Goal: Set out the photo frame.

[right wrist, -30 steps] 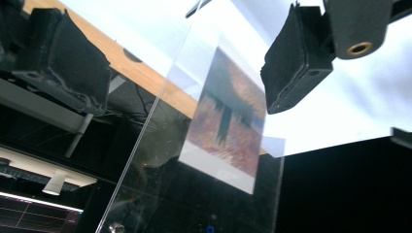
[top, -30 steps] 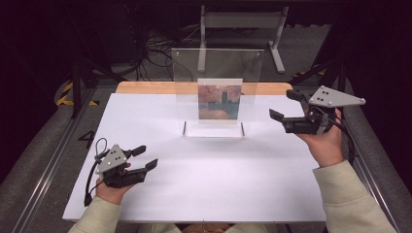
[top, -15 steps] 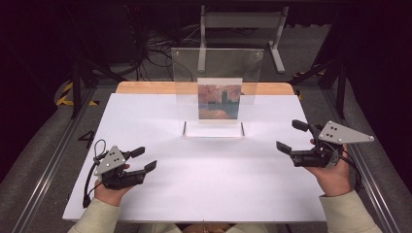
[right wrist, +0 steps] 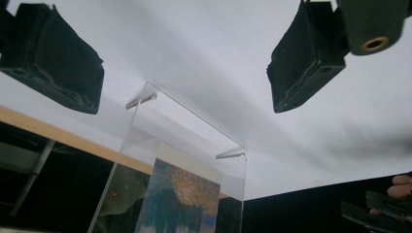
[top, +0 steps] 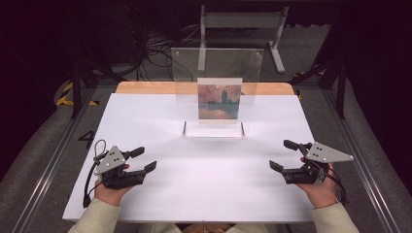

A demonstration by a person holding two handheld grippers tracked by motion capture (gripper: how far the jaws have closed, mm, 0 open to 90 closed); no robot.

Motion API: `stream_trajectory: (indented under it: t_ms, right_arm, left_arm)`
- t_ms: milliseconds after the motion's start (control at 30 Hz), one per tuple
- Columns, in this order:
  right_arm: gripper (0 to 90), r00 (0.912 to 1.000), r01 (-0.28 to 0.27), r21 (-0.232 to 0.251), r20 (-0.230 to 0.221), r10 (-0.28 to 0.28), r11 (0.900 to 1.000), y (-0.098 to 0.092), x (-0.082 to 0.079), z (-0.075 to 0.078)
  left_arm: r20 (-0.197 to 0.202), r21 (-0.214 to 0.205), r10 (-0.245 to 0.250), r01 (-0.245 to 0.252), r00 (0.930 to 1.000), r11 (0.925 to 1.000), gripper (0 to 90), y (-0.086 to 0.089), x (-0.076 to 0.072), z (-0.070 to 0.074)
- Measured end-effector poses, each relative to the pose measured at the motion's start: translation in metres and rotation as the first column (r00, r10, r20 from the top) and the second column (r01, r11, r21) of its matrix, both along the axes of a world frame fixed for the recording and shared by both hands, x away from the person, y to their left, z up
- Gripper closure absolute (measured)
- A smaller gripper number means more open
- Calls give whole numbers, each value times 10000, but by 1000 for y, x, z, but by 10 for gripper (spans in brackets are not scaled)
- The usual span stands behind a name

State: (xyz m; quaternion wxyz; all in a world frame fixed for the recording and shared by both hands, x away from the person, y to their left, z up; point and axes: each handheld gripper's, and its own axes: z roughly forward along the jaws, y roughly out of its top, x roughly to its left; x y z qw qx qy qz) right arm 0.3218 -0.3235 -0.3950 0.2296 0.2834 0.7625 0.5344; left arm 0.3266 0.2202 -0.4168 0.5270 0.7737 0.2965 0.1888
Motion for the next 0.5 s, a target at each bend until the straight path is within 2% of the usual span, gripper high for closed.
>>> stream_trajectory:
  t_ms: [33,167,367,500]
  right_arm:
    - [124,9999,82,127,-125,-81,9999,-2,0,-9]
    - [120,9994,167,139,-313,-162,9998,-3,-1,-21]
    - [111,9974,227,81,-692,-221,9997,-2,2,-35]
    - [104,9971,170,-20,-735,-171,9999,1,4,-40]
  left_arm:
    - [-38,2,-8,8,10000,10000,326,0,0,-1]
    - [-14,-30,14,-14,10000,10000,326,0,1,-4]
    - [-69,0,52,-52,10000,10000,322,1,2,-6]
    - [-115,-22,75,-75,9999,10000,314,1,4,-8]
